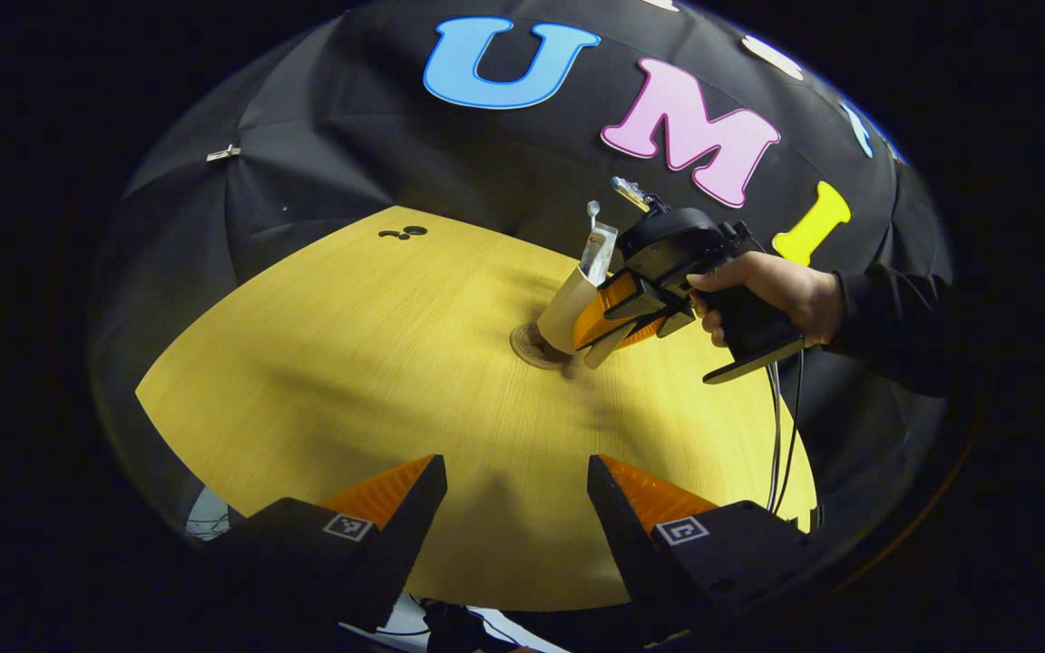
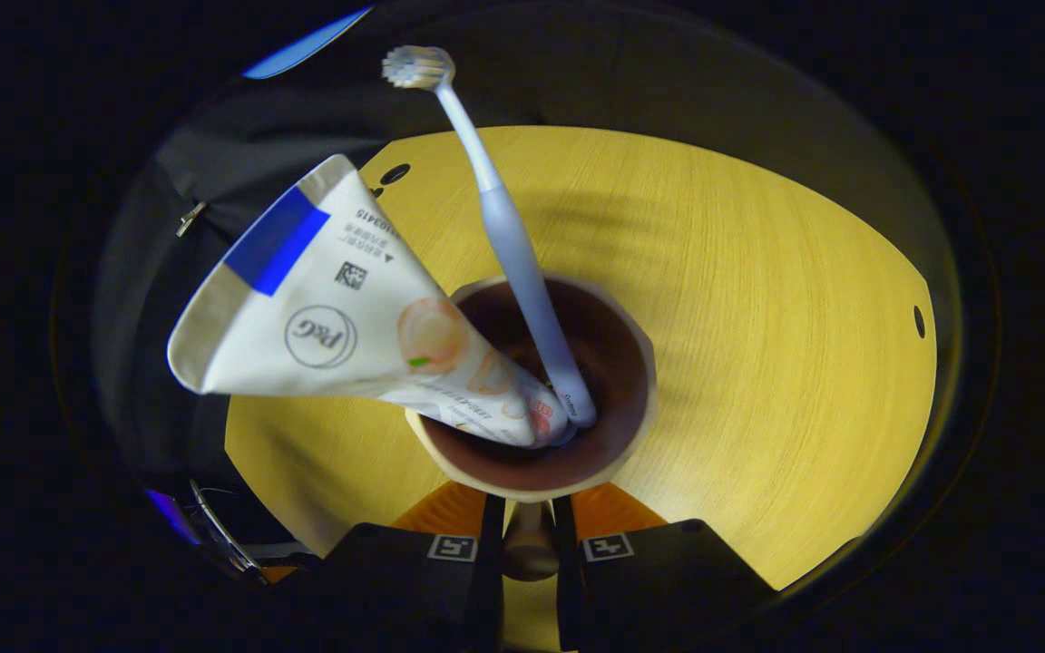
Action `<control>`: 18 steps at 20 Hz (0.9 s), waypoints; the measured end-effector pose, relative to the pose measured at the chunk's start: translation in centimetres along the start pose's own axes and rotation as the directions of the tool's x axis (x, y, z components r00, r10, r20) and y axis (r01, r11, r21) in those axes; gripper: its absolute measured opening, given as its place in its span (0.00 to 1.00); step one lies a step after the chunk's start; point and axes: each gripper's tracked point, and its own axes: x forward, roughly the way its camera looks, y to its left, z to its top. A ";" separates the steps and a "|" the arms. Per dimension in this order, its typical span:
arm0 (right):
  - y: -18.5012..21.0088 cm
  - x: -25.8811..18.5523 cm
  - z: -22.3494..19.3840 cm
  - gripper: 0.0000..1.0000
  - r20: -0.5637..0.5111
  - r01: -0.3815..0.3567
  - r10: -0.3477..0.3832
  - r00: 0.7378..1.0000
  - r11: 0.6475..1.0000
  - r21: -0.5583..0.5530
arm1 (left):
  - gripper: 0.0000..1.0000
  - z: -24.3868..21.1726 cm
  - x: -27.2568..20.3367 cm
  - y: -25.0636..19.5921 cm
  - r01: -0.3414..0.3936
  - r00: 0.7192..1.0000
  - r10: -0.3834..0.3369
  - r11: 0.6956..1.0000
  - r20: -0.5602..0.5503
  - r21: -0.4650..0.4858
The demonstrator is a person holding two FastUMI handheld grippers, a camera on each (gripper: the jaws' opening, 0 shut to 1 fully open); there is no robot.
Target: Put the toothbrush and toothpaste on the desktop into the cup, then pick up the cup and place it on the coaster on the desktop.
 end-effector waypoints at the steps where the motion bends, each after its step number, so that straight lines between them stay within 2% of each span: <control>1: 0.0 0.0 -0.1 0.27 -0.009 0.000 0.000 1.000 1.000 -0.009 | 0.97 -0.1 -0.1 0.2 -0.006 1.000 0.006 1.000 -0.002 -0.002; 2: 0.3 0.2 -0.4 0.21 -0.017 0.007 -0.007 1.000 1.000 -0.023 | 0.97 -0.2 -0.2 0.4 -0.010 1.000 0.010 1.000 -0.004 -0.002; 3: 0.6 0.7 -0.4 0.27 -0.023 0.019 -0.020 1.000 0.999 -0.038 | 0.97 -0.3 -0.1 0.5 -0.014 1.000 0.014 1.000 -0.005 -0.002; 4: 1.0 1.6 -0.4 0.21 -0.030 0.034 -0.036 0.999 0.998 -0.048 | 0.97 -0.3 -0.1 0.6 -0.016 1.000 0.016 1.000 -0.007 -0.001; 5: 1.1 2.0 -0.3 0.27 -0.035 0.047 -0.048 0.998 0.998 -0.050 | 0.97 -0.3 -0.2 0.6 -0.015 1.000 0.015 1.000 -0.007 -0.002; 9: 1.0 2.1 -0.1 0.29 -0.032 0.058 -0.059 0.998 0.997 -0.043 | 0.97 -0.6 -0.4 0.9 -0.017 1.000 0.017 1.000 -0.010 -0.004; 11: 1.0 1.4 -0.2 0.30 -0.031 0.041 -0.042 0.999 0.998 -0.038 | 0.97 -0.7 -0.4 0.9 -0.015 1.000 0.015 1.000 -0.014 -0.006; 12: 1.3 1.5 0.0 0.27 -0.025 0.040 -0.041 0.999 0.998 -0.040 | 0.97 -0.8 -0.4 0.9 -0.014 1.000 0.014 1.000 -0.014 -0.004; 13: 1.3 1.3 0.5 0.42 -0.010 0.046 -0.046 0.999 0.998 -0.045 | 0.97 -0.9 -0.4 0.9 -0.013 1.000 0.013 1.000 -0.014 -0.004; 15: 1.8 1.1 0.4 0.49 -0.008 0.036 -0.036 0.999 0.999 -0.030 | 0.97 -0.8 -0.4 0.8 -0.010 1.000 0.010 1.000 -0.013 0.001; 16: 1.7 0.7 0.5 0.41 -0.001 0.035 -0.035 0.999 0.999 -0.026 | 0.97 -0.7 -0.4 0.6 -0.007 1.000 0.007 1.000 -0.009 0.006; 17: 1.8 0.3 0.7 0.61 0.010 0.030 -0.030 0.999 0.999 -0.028 | 0.97 -0.7 -0.4 0.5 -0.005 1.000 0.005 1.000 -0.007 0.011; 18: 1.8 0.0 0.8 0.70 0.019 0.031 -0.031 0.999 0.999 -0.031 | 0.97 -0.6 -0.4 0.3 -0.001 1.000 0.001 1.000 -0.004 0.016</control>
